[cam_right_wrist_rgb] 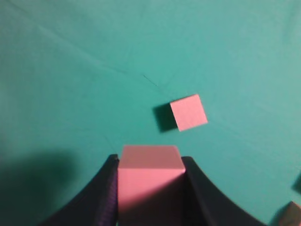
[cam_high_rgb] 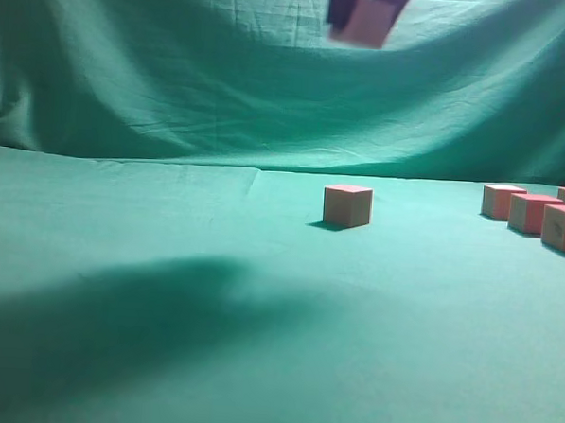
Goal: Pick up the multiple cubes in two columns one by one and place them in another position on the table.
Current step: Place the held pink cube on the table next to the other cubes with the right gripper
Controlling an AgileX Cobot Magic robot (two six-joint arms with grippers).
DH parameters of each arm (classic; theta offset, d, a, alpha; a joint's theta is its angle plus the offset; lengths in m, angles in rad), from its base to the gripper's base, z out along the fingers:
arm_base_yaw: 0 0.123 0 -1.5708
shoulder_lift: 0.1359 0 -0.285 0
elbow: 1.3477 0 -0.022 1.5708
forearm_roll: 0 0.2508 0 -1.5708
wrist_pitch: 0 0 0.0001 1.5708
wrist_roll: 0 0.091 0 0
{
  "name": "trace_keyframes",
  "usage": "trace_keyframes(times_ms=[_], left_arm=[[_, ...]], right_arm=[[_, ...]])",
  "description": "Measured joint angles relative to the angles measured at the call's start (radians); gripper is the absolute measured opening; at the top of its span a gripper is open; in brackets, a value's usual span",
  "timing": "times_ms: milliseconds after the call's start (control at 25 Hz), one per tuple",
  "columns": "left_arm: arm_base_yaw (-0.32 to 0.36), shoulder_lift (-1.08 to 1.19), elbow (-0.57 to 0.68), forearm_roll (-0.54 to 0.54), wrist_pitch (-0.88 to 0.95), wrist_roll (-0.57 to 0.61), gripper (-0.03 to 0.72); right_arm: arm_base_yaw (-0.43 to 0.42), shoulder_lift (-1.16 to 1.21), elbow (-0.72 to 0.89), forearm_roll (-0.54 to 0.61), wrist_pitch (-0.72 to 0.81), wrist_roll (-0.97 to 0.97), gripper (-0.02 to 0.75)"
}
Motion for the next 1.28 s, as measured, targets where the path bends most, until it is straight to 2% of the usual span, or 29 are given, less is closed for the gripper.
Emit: trace_keyframes(times_ms=[240, 400, 800, 1280], left_arm=[[0.000, 0.000, 0.000, 0.000, 0.000, 0.000, 0.000], [0.000, 0.000, 0.000, 0.000, 0.000, 0.000, 0.000], [0.000, 0.000, 0.000, 0.000, 0.000, 0.000, 0.000], [0.000, 0.000, 0.000, 0.000, 0.000, 0.000, 0.000]], right_arm=[[0.034, 0.221, -0.267, 0.008, 0.042, 0.116, 0.262], [0.042, 0.311, -0.364, 0.008, 0.044, 0.227, 0.262], [0.046, 0.402, -0.379, -0.106, 0.044, 0.424, 0.262], [0.048, 0.460, -0.379, -0.117, 0.044, 0.541, 0.262]])
